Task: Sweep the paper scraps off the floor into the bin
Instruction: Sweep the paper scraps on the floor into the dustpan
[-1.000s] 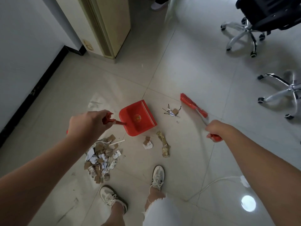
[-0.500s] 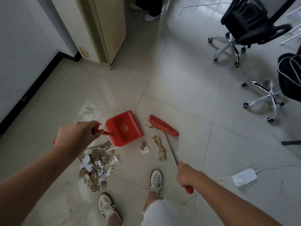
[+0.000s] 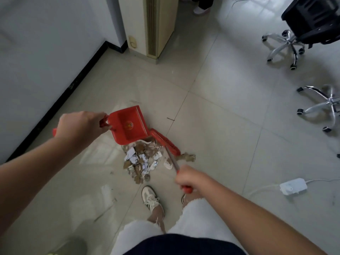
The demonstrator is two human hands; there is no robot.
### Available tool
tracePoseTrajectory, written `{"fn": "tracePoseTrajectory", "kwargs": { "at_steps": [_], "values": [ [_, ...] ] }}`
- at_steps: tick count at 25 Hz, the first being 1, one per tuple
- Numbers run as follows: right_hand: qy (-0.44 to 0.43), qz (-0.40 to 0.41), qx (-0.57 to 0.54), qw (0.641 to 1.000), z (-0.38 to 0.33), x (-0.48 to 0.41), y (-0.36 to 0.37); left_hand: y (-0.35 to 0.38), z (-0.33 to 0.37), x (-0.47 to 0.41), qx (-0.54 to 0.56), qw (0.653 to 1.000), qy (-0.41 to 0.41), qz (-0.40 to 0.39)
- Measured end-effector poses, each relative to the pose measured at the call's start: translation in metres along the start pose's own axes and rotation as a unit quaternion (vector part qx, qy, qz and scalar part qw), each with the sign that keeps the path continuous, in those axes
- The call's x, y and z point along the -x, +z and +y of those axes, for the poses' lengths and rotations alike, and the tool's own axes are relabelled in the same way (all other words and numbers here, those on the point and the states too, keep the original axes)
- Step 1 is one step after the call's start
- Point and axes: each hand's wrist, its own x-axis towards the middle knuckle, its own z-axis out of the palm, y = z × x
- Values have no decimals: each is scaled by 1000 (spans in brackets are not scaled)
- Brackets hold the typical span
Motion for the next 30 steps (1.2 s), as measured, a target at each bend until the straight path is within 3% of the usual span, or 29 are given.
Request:
{"fn": "tracePoseTrajectory", "kwargs": {
  "at_steps": [5,10,12,15,18,21,27,30],
  "values": [
    [3,84,-136,987,45,40,-19,5,-38,27,3,999,-36,9],
    [34,141,-201,969,95,57,-17,21,-40,42,-14,999,-37,-32],
    [101,170,-190,962,103,38,-20,25,-40,50,1,998,-49,-28],
    [150,202,-58,966,112,12,-22,28,-44,68,32,997,-66,-2],
    [165,131,3,978,102,-6,-3,32,-51,86,49,996,-75,12],
    [181,86,-44,979,71,-29,19,38,-57,102,46,995,-91,4],
    [95,20,-158,983,-31,-18,58,38,-69,118,21,993,-120,-6],
    [55,7,-148,987,-67,-4,67,37,-81,133,13,990,-140,-2]
  ]
}}
